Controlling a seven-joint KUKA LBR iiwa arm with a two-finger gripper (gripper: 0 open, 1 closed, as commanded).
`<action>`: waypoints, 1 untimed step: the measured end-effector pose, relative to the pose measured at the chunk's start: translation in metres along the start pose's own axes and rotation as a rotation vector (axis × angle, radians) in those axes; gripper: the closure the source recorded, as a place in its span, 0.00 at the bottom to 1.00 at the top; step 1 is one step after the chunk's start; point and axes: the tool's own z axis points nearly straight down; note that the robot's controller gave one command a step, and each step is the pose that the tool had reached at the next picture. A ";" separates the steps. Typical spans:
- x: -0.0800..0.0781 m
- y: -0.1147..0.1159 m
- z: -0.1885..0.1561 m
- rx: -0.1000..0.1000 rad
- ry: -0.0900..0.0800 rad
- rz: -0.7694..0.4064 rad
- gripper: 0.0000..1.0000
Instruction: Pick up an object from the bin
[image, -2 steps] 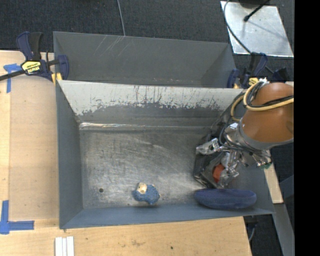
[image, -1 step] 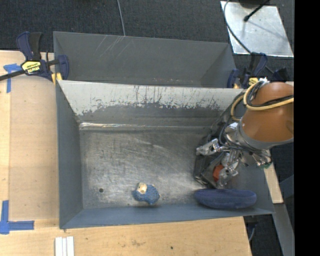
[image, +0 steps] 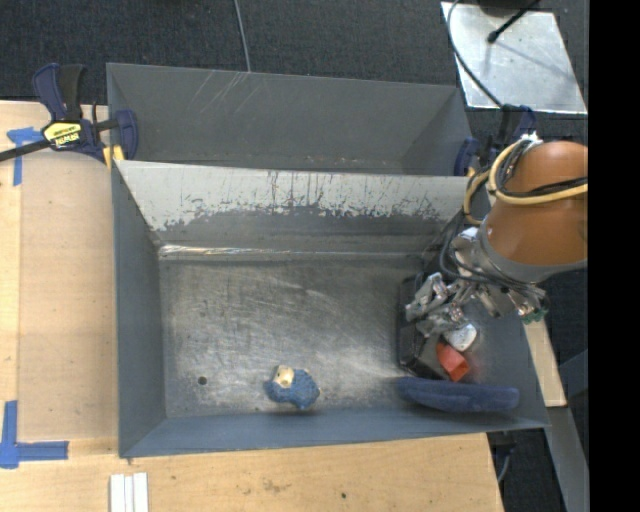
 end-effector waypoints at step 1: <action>0.007 -0.007 0.004 0.006 0.015 0.009 0.00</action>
Offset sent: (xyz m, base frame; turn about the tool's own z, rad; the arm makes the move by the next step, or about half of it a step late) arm 0.0000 0.0000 0.0000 0.0000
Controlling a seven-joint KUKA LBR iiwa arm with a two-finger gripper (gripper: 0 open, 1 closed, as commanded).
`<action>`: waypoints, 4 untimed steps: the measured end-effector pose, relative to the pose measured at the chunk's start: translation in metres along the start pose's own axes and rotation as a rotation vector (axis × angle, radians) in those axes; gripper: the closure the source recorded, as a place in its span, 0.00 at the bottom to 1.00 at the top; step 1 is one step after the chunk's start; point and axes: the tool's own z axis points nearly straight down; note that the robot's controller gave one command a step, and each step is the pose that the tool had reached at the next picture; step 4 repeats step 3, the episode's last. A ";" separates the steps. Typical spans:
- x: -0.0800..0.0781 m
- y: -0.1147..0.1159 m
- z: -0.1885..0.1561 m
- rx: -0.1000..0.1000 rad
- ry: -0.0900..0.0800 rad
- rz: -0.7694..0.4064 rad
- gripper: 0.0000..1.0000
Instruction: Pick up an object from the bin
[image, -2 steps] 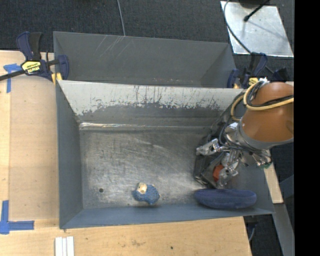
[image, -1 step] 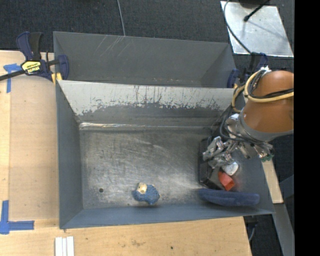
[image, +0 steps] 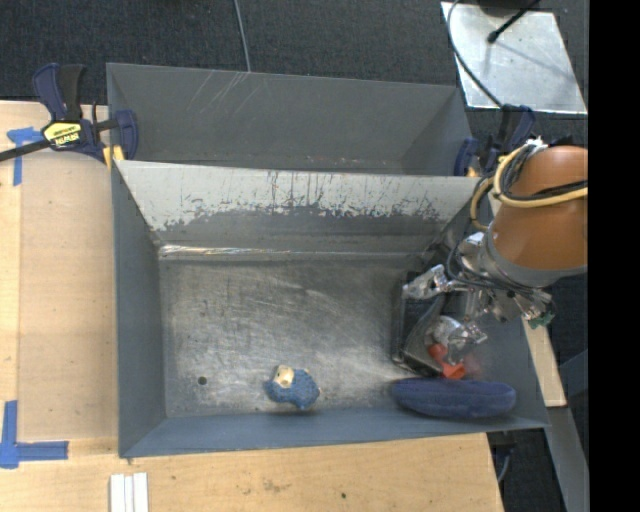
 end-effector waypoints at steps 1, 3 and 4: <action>-0.011 -0.009 0.029 0.005 -0.015 0.061 0.00; -0.017 -0.010 -0.106 0.003 -0.003 0.081 1.00; -0.017 -0.010 -0.106 0.003 -0.003 0.081 1.00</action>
Offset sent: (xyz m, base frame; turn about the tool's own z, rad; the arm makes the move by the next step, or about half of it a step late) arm 0.0188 -0.0125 -0.0656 0.0963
